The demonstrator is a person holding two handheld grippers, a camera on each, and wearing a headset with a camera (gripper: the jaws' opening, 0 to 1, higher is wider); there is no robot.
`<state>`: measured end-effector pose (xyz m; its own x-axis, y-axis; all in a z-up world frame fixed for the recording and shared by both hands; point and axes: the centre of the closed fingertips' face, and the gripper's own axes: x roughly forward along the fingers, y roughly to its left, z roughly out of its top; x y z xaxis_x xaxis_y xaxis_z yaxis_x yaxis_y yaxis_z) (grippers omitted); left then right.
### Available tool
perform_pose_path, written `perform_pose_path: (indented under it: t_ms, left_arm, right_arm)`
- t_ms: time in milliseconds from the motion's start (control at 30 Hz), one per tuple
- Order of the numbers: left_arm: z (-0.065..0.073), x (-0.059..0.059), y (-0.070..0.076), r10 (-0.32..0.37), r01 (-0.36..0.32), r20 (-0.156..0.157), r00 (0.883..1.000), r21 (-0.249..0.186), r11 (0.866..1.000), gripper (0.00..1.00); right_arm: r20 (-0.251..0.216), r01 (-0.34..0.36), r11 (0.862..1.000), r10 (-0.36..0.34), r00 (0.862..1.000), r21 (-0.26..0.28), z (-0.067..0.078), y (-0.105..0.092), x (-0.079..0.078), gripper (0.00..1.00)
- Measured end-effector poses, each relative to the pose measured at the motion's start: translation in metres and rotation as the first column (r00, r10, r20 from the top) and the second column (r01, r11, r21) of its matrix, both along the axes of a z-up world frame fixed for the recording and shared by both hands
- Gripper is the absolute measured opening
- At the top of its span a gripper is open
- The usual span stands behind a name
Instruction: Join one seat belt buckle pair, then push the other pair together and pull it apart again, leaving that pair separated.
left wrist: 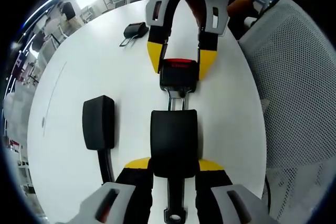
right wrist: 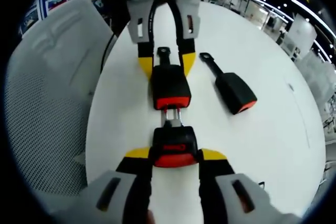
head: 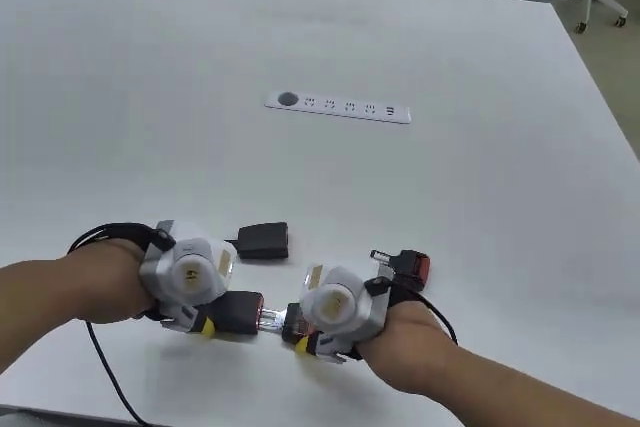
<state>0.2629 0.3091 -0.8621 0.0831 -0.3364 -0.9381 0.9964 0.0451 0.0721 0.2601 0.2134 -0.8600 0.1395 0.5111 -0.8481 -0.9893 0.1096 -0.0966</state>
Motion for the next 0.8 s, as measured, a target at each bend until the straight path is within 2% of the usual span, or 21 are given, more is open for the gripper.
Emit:
perform_pose_path:
  t_ms: [67,133,233,500,667,800]
  left_arm:
    - [0.000,-0.001,0.000,-0.012,0.012,0.008,1.000,-0.002,1.000,0.31]
    - [0.000,-0.001,0.000,-0.010,0.010,0.009,1.000,-0.010,1.000,0.31]
    - [0.000,0.000,0.000,-0.002,0.002,0.001,1.000,-0.024,1.000,0.31]
    - [-0.001,0.000,-0.002,-0.028,0.028,-0.005,1.000,-0.037,0.999,0.30]
    - [-0.001,-0.001,-0.003,-0.051,0.051,-0.016,0.999,-0.021,0.998,0.30]
    - [-0.001,0.000,-0.003,-0.049,0.048,-0.021,0.999,-0.021,0.999,0.30]
  right_arm:
    - [-0.012,0.001,1.000,-0.001,1.000,0.006,-0.003,0.001,0.001,0.33]
    - [-0.040,0.021,0.999,-0.019,0.999,0.043,-0.003,0.005,0.002,0.33]
    - [-0.047,0.030,0.998,-0.027,0.999,0.056,-0.003,0.004,0.001,0.33]
    - [-0.056,0.020,0.997,-0.016,0.998,0.070,-0.003,0.006,0.001,0.32]
    - [-0.037,0.000,0.998,0.002,0.999,0.060,-0.003,0.012,0.001,0.32]
    - [-0.040,0.004,0.998,-0.002,0.999,0.061,-0.003,0.011,0.002,0.32]
